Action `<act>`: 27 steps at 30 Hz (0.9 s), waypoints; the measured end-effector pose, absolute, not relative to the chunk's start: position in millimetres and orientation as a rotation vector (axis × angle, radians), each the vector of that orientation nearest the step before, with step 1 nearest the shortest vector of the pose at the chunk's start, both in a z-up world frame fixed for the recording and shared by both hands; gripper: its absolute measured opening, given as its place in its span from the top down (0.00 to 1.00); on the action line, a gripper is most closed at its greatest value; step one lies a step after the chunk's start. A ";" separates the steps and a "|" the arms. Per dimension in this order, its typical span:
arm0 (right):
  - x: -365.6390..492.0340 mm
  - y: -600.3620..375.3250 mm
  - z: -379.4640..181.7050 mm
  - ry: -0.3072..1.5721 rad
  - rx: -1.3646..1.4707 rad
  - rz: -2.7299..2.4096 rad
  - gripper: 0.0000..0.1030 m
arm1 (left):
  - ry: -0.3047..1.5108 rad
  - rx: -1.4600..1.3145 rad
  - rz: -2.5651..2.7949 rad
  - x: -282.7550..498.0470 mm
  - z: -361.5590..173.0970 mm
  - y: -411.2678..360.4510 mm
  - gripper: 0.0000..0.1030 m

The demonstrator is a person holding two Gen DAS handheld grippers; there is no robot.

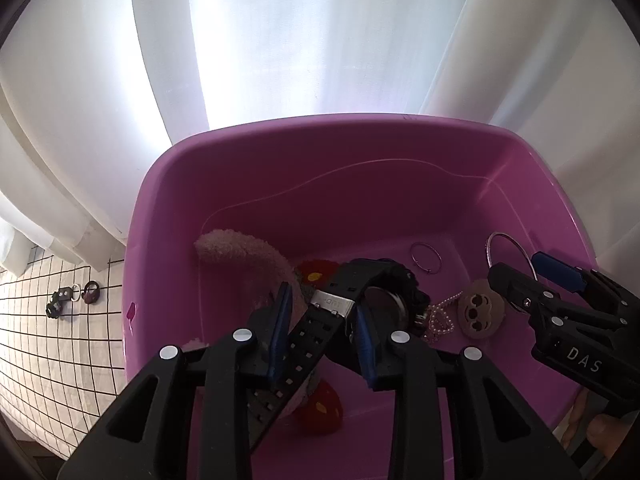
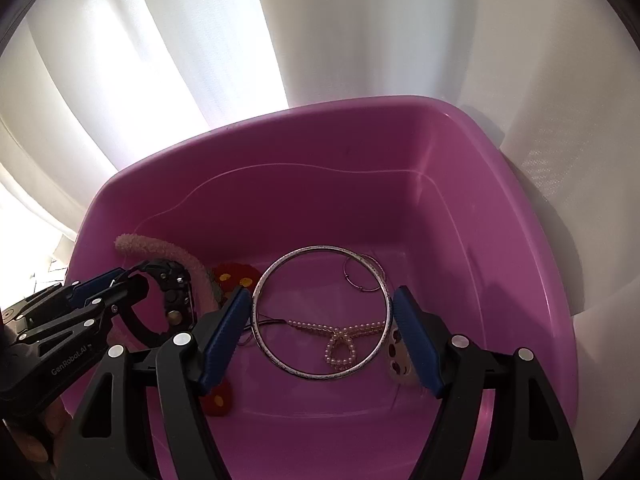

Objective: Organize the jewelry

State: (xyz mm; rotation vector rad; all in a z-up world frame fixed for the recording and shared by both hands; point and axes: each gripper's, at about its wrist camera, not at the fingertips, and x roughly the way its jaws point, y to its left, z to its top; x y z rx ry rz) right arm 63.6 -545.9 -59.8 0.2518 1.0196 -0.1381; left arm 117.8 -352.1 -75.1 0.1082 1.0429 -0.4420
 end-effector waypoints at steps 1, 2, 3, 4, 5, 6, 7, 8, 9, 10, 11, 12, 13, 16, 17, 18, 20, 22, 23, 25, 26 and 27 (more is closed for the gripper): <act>64.5 -547.0 -61.1 1.030 0.260 -0.138 0.31 | 1.049 0.106 -0.437 118.1 -76.2 -351.6 0.69; 64.8 -547.5 -61.9 1.036 0.266 -0.137 0.31 | 1.042 0.111 -0.421 118.4 -75.1 -352.0 0.61; 64.7 -548.1 -62.5 1.040 0.272 -0.136 0.31 | 1.031 0.113 -0.412 117.8 -73.3 -351.3 0.55; 64.4 -547.9 -61.9 1.042 0.277 -0.137 0.31 | 1.019 0.110 -0.405 117.3 -70.8 -350.4 0.37; 64.3 -548.4 -62.0 1.043 0.281 -0.138 0.31 | 1.002 0.105 -0.399 116.2 -68.0 -349.2 0.26; 63.9 -548.9 -61.6 1.039 0.282 -0.139 0.31 | 0.984 0.103 -0.394 115.4 -65.0 -348.0 0.25; 64.4 -550.0 -61.8 1.036 0.283 -0.141 0.31 | 0.973 0.107 -0.393 114.4 -63.1 -348.0 0.25; 63.3 -549.5 -60.6 1.033 0.284 -0.142 0.31 | 0.971 0.113 -0.393 114.3 -62.2 -348.2 0.25; 61.7 -548.6 -59.4 1.030 0.285 -0.142 0.31 | 0.974 0.117 -0.389 114.2 -62.4 -348.5 0.24; 61.4 -548.4 -60.8 1.029 0.284 -0.143 0.31 | 0.977 0.116 -0.388 114.1 -62.8 -348.2 0.24; 60.8 -547.7 -60.2 1.028 0.285 -0.143 0.31 | 0.980 0.111 -0.390 113.9 -62.5 -348.1 0.23; 59.8 -547.0 -59.4 1.026 0.288 -0.143 0.31 | 0.982 0.109 -0.388 113.9 -62.4 -347.4 0.23; 59.0 -546.5 -59.0 1.025 0.290 -0.143 0.31 | 0.981 0.109 -0.385 113.8 -62.1 -346.8 0.23; 59.8 -545.5 -57.6 1.024 0.296 -0.141 0.31 | 0.977 0.105 -0.378 114.1 -57.4 -348.1 0.21; 59.6 -545.2 -57.1 1.023 0.296 -0.140 0.31 | 0.973 0.101 -0.378 113.0 -56.0 -346.6 0.20; 60.3 -546.4 -57.5 1.021 0.297 -0.139 0.31 | 0.968 0.100 -0.376 112.2 -54.4 -345.9 0.20; 59.4 -546.7 -55.0 1.015 0.298 -0.139 0.31 | 0.958 0.100 -0.371 110.8 -52.0 -343.8 0.19; 58.4 -547.1 -52.0 1.008 0.301 -0.140 0.31 | 0.953 0.099 -0.371 110.0 -50.0 -343.4 0.19; 57.7 -547.7 -50.4 1.007 0.303 -0.139 0.31 | 0.951 0.098 -0.372 109.7 -48.6 -342.9 0.19; 57.5 -547.2 -48.5 1.005 0.301 -0.137 0.31 | 0.947 0.095 -0.372 108.4 -46.8 -340.9 0.18; 56.4 -547.2 -48.0 1.003 0.300 -0.136 0.31 | 0.945 0.093 -0.372 107.7 -45.9 -339.9 0.18; 56.1 -546.9 -47.2 1.000 0.301 -0.133 0.31 | 0.942 0.091 -0.371 107.1 -44.9 -338.9 0.18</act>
